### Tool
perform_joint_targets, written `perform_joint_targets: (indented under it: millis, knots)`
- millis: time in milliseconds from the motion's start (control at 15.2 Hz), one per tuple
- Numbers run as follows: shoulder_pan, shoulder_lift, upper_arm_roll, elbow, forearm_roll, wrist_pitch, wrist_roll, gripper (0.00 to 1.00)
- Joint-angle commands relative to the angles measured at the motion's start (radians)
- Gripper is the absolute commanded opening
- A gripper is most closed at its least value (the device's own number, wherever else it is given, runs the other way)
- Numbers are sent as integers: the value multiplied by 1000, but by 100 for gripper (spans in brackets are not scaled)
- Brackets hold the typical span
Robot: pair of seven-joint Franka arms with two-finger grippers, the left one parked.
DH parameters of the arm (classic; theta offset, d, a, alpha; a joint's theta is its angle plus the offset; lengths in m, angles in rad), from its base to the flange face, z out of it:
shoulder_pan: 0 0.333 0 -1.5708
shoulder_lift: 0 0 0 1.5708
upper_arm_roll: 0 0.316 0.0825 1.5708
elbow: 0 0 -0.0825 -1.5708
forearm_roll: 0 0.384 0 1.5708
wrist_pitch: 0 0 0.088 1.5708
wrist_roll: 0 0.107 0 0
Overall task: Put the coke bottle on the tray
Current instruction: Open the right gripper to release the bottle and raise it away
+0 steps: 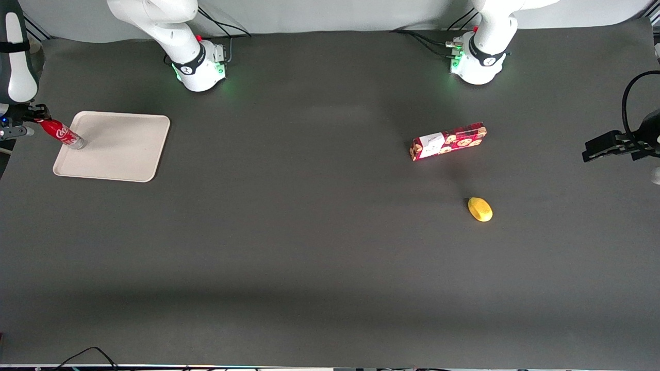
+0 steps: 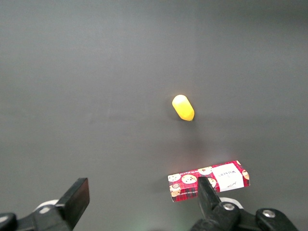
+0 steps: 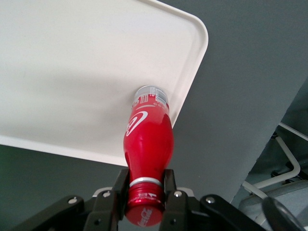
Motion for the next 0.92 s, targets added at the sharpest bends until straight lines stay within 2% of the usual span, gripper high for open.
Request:
perform_joint_targets:
  millis: [0, 66, 131, 197, 328, 591, 788, 854]
  knots:
    - [-12, 7, 5, -4, -19, 32, -21, 6]
    - [-15, 7, 5, -12, -16, 40, -21, 16]
    - [-16, 7, 5, -15, -16, 45, -21, 32]
    - [-18, 6, 5, -19, -14, 54, -19, 57]
    - [-18, 6, 5, -35, -11, 88, -21, 100]
    - [2, -36, 5, -33, -13, 76, -14, 100]
    - [79, -141, 5, -7, -1, -19, 36, 100]
    - [103, -169, 8, 17, 30, -71, 92, 100]
